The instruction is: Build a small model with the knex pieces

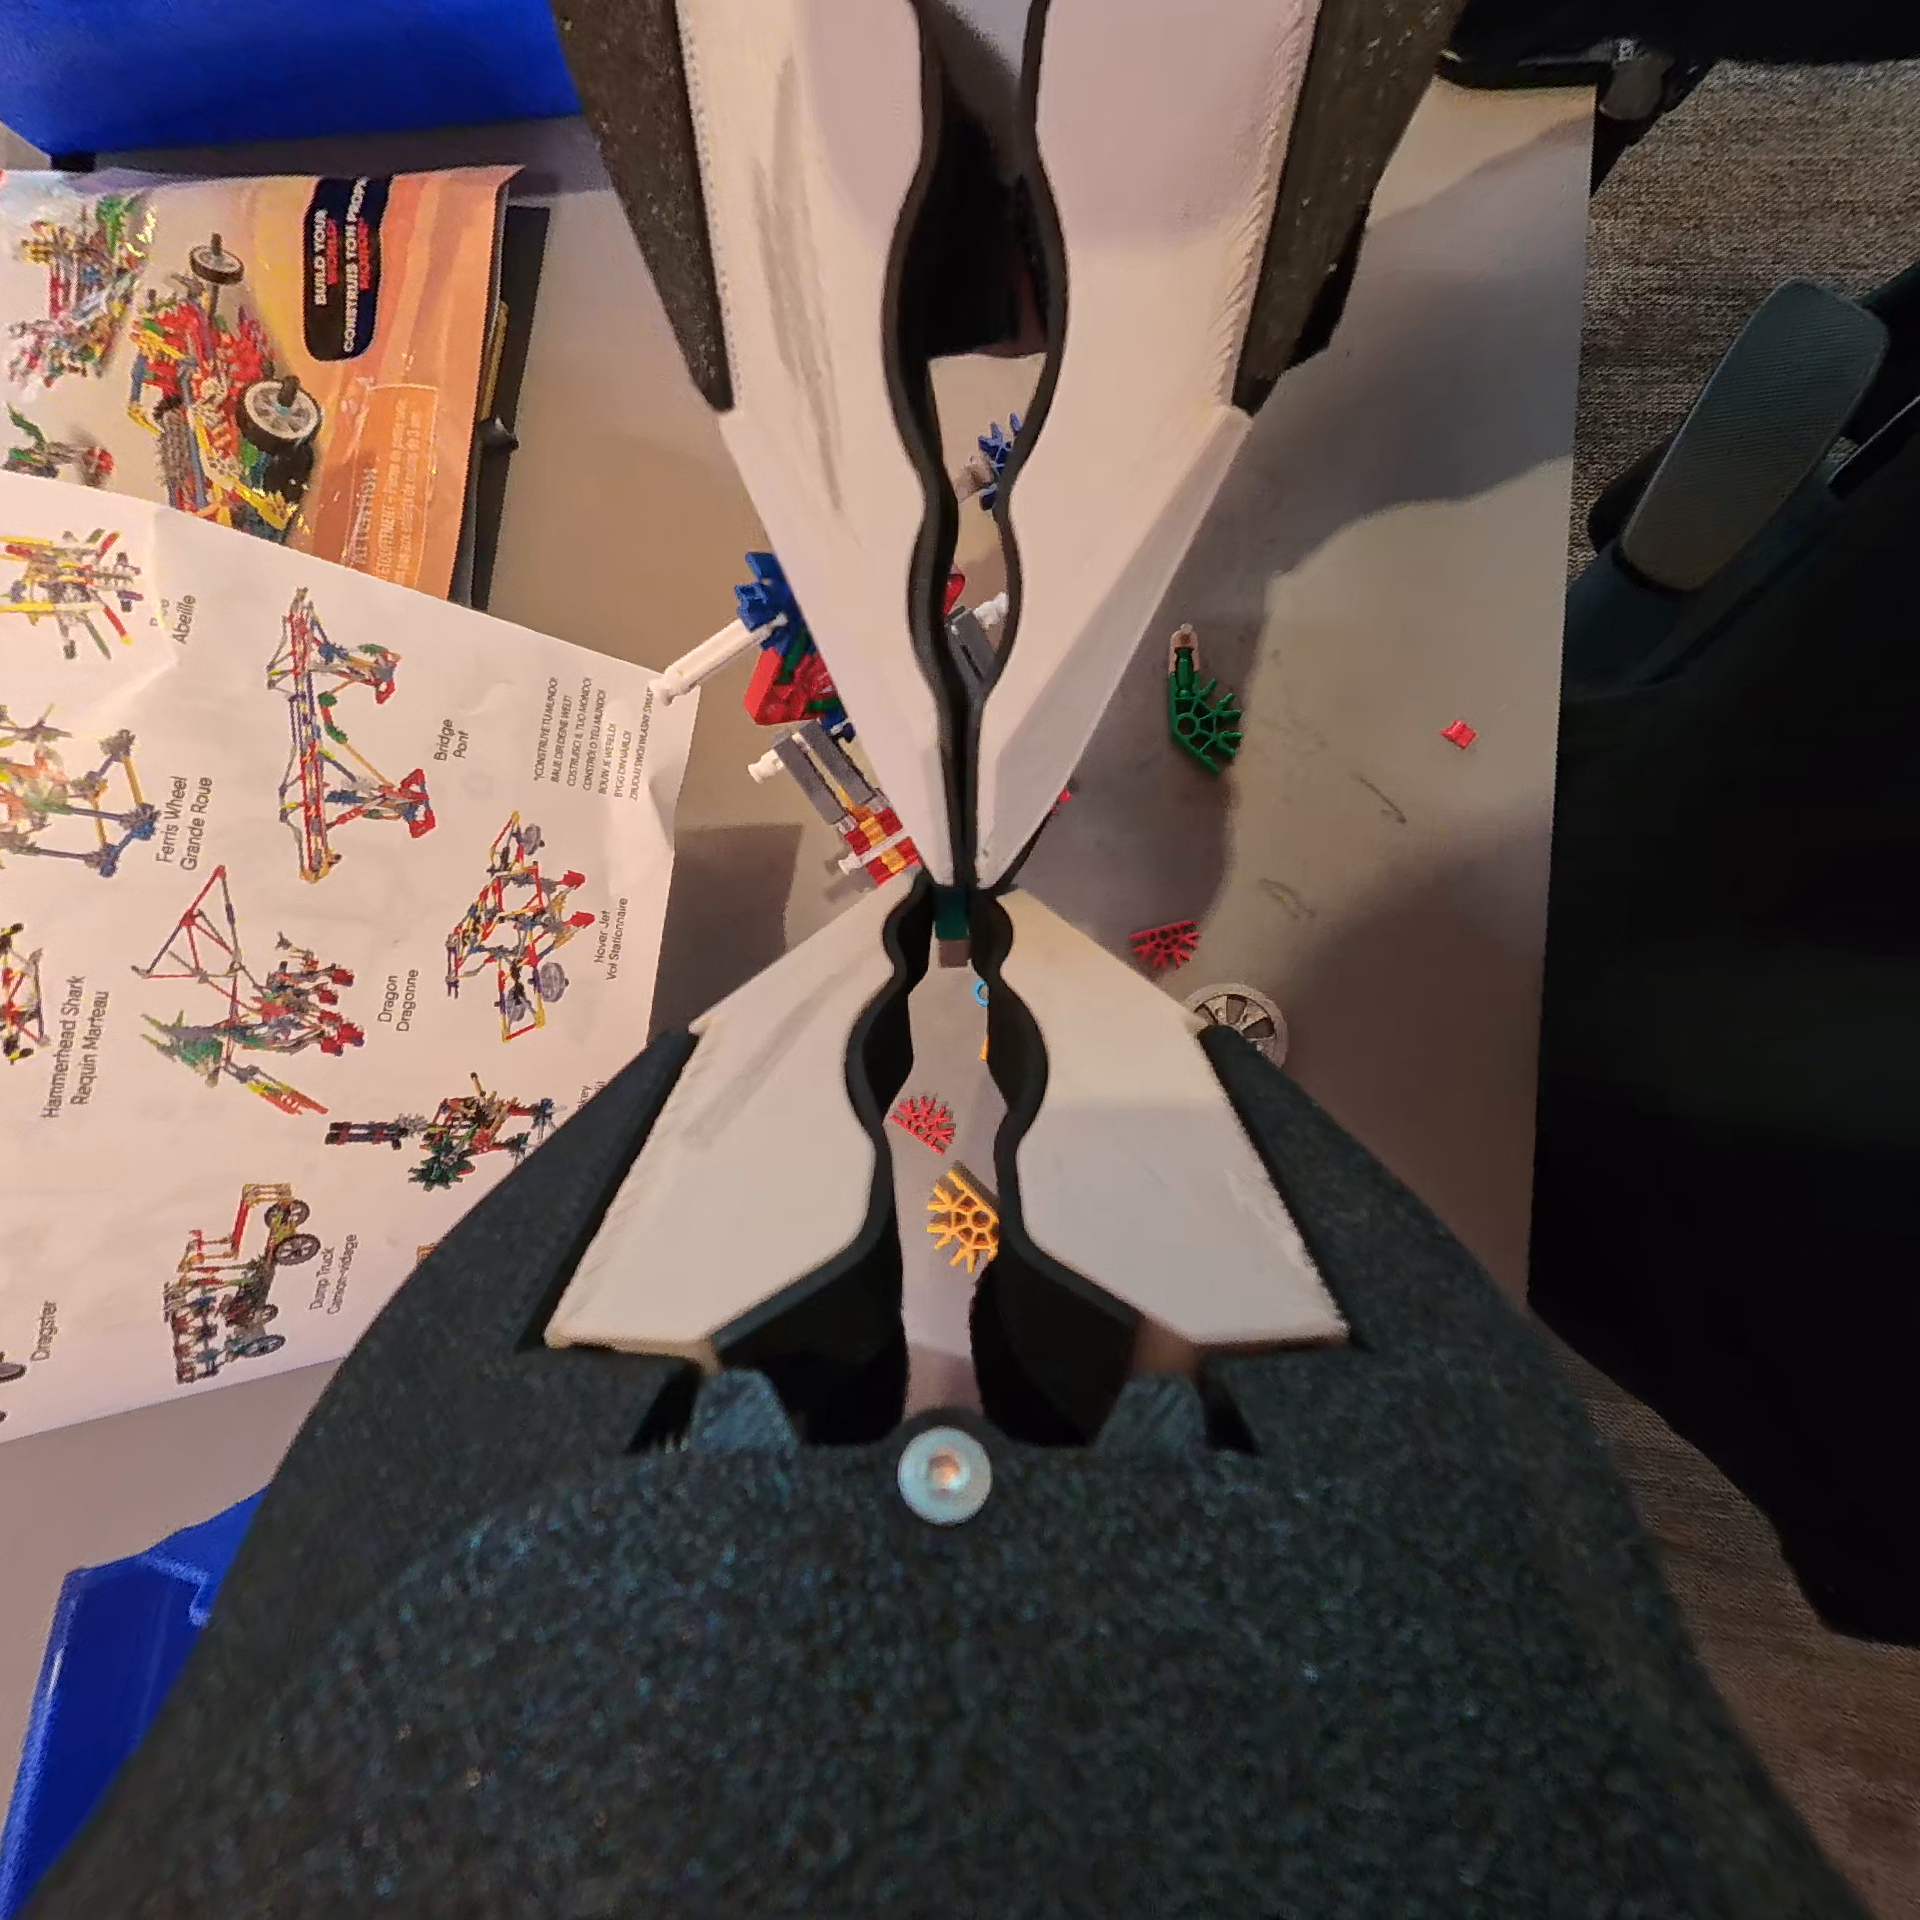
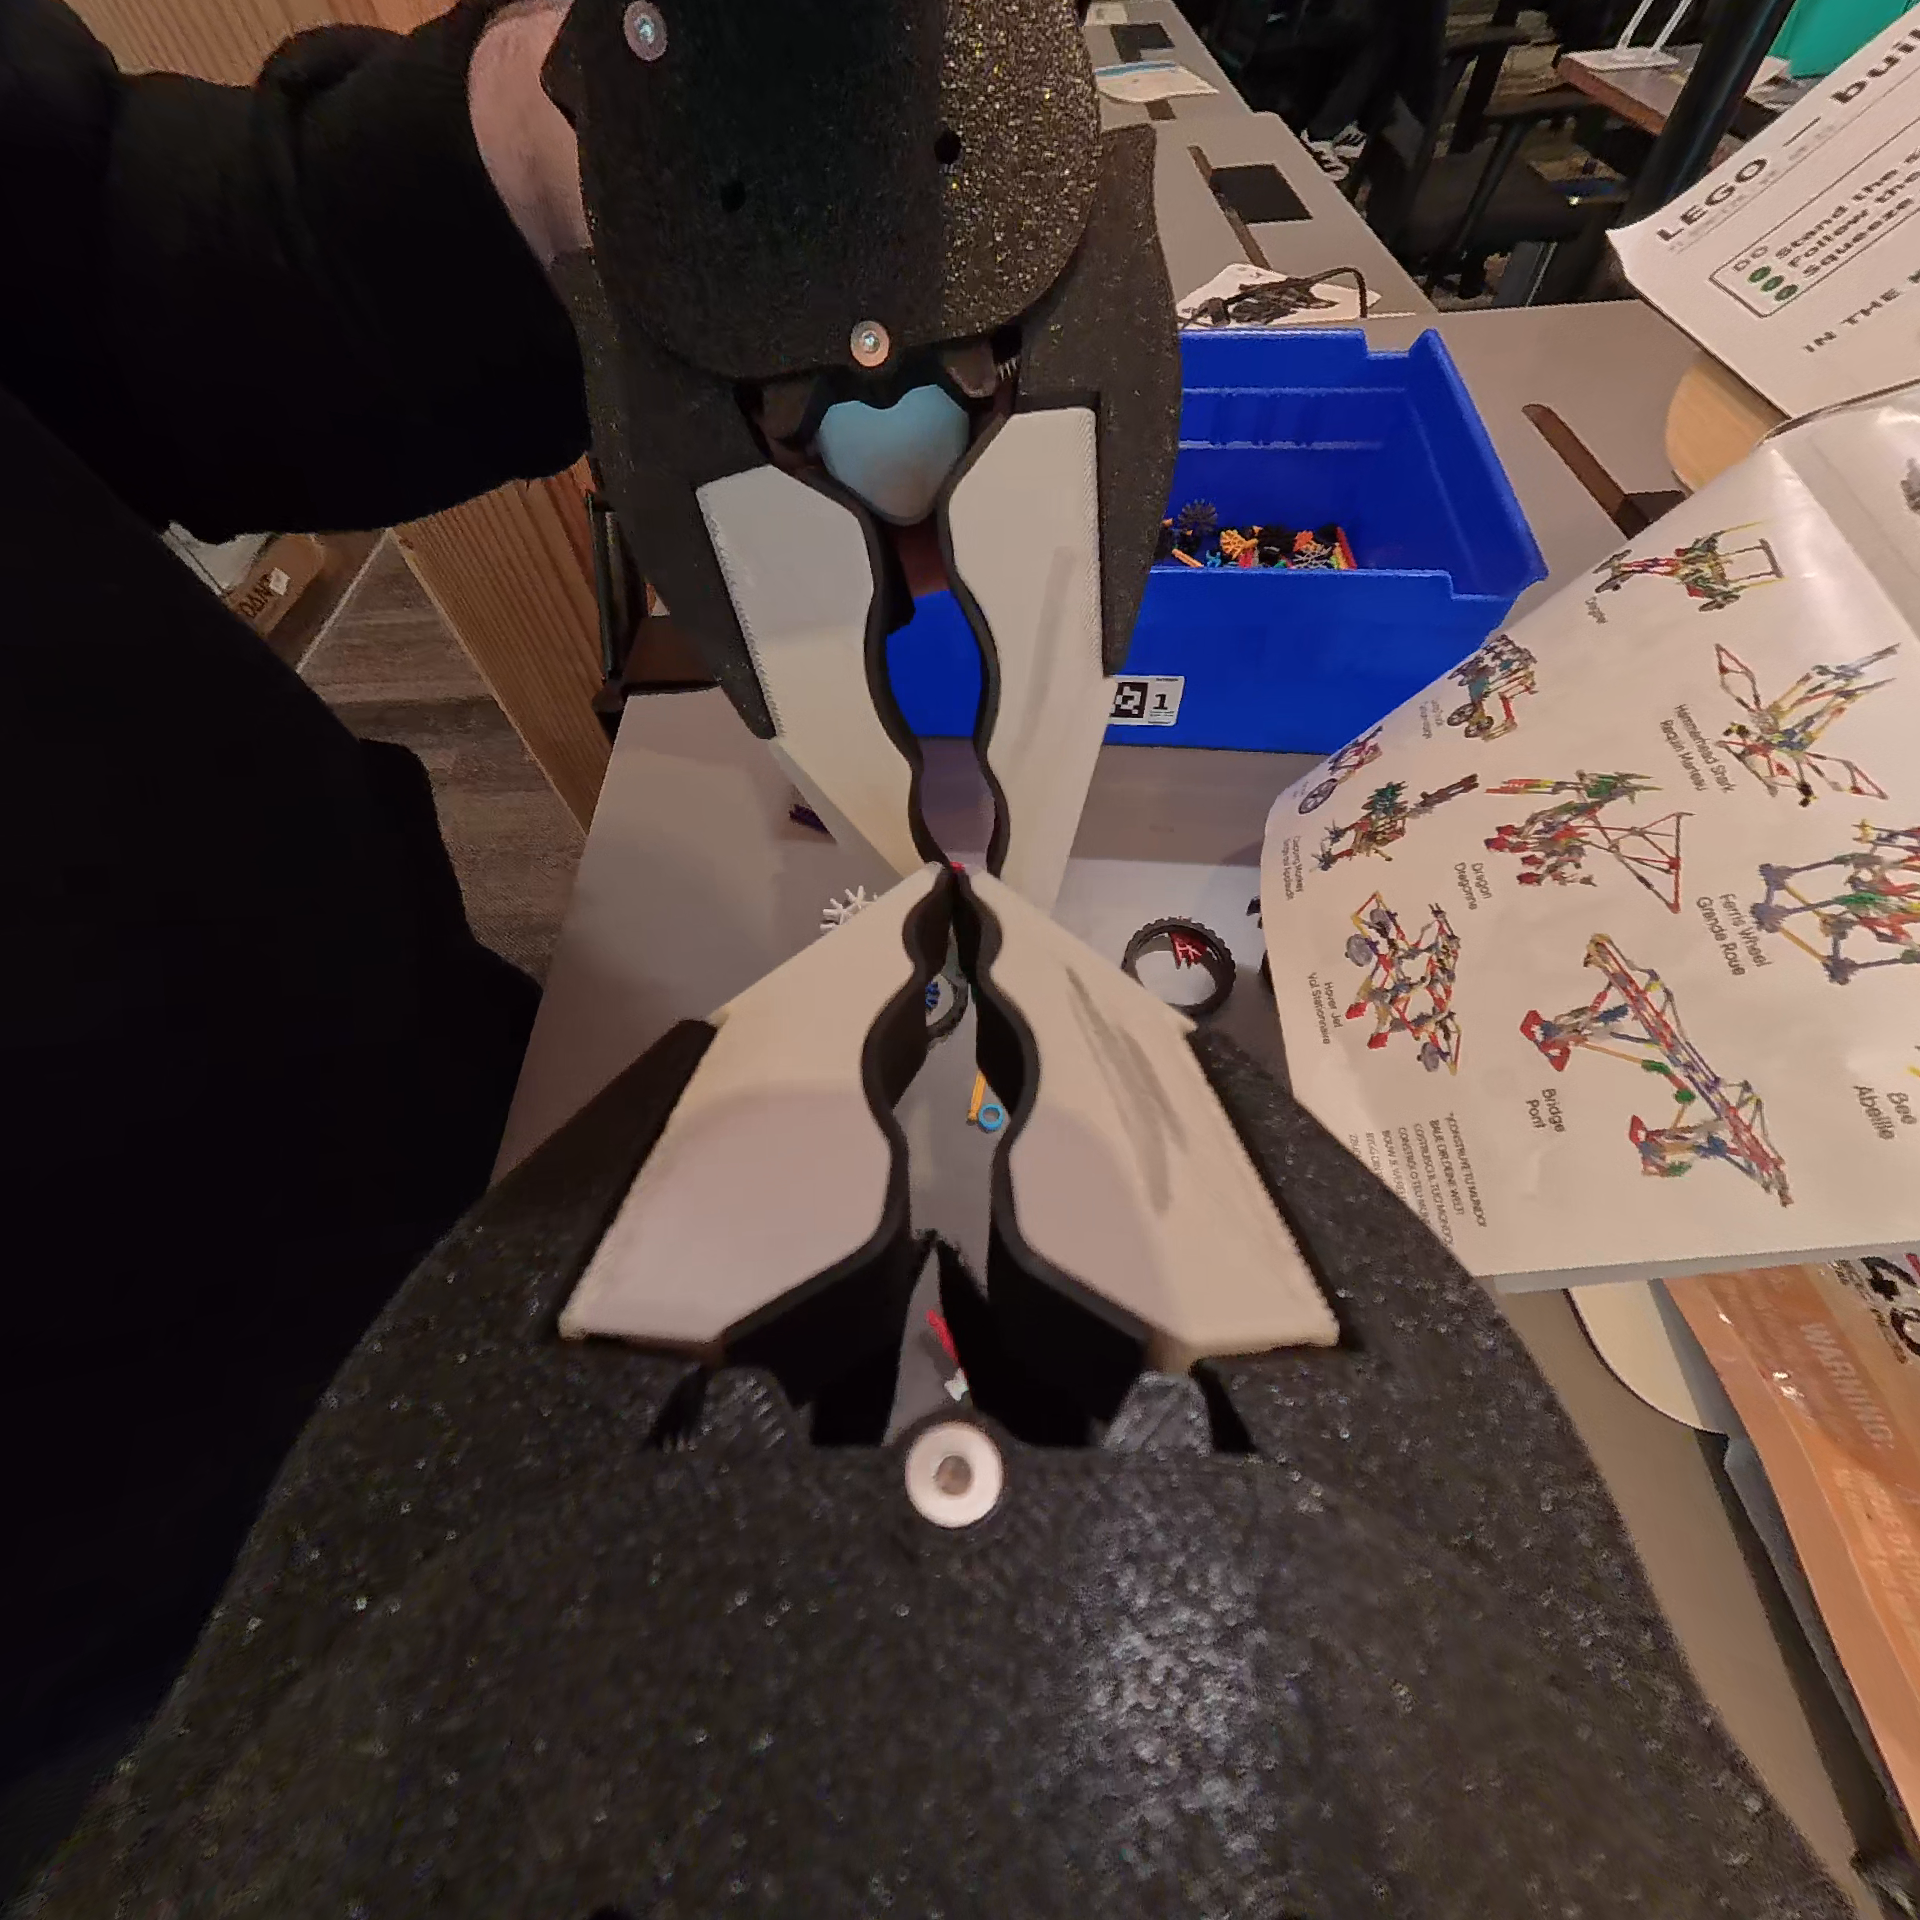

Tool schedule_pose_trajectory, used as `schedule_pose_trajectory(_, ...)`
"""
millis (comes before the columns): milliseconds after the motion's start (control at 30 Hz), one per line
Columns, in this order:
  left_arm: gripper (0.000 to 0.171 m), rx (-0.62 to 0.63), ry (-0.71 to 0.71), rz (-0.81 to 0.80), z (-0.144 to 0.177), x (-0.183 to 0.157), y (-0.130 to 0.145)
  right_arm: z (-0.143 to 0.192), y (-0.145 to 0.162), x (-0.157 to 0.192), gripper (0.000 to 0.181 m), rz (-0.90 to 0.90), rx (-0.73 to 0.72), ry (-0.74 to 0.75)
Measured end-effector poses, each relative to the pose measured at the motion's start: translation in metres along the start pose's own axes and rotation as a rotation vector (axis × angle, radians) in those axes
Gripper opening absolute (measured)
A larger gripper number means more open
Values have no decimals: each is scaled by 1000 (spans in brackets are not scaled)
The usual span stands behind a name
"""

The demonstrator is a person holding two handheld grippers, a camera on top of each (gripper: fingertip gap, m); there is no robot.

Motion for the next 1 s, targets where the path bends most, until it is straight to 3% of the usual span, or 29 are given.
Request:
schedule_pose_trajectory(367,4,-100,-18,31,10,5,-7,8,-6,-5,0,-21,-61,47)
schedule_pose_trajectory(767,3,-261,60,161,16,15,-12,24,-10,-10,8,-96,-121,101)
schedule_pose_trajectory(1000,4,-259,82,135,13,11,-14,27,-5,-11,15,-106,-110,146)
Point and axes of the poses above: each gripper's, where its closed fingertips meet, z back along the fingers, y out of its underside, x = y × z across the jaws, the point moved 6 cm from there along z, back along the fingers, and after that the axes turned 1 degree about -y, right-handed, at the moved point
